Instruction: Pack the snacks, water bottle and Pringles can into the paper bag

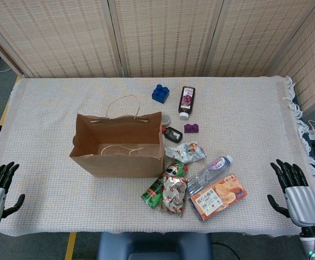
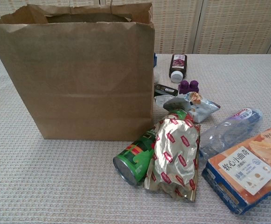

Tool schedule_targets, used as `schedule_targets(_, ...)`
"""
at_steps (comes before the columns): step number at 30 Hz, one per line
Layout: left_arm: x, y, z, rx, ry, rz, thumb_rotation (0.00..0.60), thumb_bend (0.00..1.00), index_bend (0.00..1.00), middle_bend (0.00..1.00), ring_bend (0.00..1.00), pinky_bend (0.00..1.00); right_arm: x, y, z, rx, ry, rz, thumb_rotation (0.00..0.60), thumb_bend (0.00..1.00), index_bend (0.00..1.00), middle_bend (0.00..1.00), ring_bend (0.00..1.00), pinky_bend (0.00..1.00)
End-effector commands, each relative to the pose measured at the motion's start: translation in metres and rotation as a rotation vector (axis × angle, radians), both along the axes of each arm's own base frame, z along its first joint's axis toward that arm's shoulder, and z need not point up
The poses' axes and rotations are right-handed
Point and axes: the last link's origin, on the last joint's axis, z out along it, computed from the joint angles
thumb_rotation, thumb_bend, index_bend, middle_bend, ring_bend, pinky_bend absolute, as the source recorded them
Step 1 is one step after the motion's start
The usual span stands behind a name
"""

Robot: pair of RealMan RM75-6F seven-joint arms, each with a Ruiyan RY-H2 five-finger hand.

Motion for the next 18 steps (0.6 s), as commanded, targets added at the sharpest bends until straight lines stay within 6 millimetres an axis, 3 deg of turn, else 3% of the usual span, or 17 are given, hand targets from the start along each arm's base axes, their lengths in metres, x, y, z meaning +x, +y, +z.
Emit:
schedule_targets(1, 0.0, -0.001, 0.0, 0.001, 0.0, -0.001, 0.6, 0.37, 0.0, 0.0, 0.0, 0.0, 0.0, 0.0, 0.0, 0.001, 0.001, -0.001, 0.6, 0.23, 0.0, 0.0, 0.0, 0.0)
schedule_targets(11, 0.0, 0.0, 0.0, 0.001, -0.001, 0.0, 0.6, 0.37, 0.0, 0.0, 0.0, 0.0, -0.002, 0.002, -0.002, 0.047, 0.024, 0.0, 0.6, 0.21, 0.0, 0.0, 0.0, 0.0)
schedule_targets(18, 0.0, 0.001, 0.0, -0.001, -0.003, 0.004, 0.6, 0.37, 0.0, 0.0, 0.0, 0.0, -0.005, 0.004, -0.015, 0.254, 0.136, -0.032, 0.6, 0.1, 0.0, 0.0, 0.0, 0.0)
